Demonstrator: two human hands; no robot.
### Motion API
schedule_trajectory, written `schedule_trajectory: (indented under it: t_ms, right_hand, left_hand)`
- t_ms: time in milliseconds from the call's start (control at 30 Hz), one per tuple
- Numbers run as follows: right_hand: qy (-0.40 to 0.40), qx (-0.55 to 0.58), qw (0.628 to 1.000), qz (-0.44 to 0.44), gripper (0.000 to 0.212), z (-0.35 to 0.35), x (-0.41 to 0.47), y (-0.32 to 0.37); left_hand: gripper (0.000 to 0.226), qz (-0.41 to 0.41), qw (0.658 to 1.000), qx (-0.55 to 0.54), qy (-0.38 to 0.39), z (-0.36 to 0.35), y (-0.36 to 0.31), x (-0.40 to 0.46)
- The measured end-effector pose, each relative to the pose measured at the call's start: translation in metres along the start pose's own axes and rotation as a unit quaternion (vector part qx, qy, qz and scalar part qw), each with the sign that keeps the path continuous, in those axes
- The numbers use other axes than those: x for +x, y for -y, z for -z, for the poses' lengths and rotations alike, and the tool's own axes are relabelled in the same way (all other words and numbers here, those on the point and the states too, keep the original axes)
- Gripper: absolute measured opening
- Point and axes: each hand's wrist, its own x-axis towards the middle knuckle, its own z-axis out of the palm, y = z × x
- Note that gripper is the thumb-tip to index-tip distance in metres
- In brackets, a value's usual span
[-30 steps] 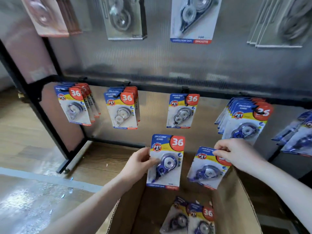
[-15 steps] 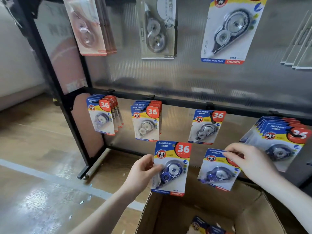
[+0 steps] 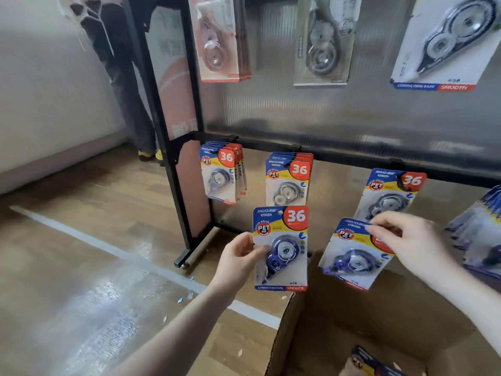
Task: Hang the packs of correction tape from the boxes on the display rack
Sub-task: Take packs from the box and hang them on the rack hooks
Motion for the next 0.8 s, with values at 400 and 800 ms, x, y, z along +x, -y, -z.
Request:
schedule_trajectory:
  t_ms: [400, 800]
  right_hand:
    - [-0.003, -0.029, 0.999, -0.021, 0.011, -0.004, 0.007, 0.017]
    - [0.049, -0.023, 0.998, 0.023, 0.007, -0.077, 0.048, 0.066]
  left_hand:
    - [0.018, -0.035, 0.999, -0.018, 0.018, 0.049, -0.01, 0.032]
    - [0.008, -0.079, 0.993, -0.046, -0.078, 0.127, -0.018, 0.099]
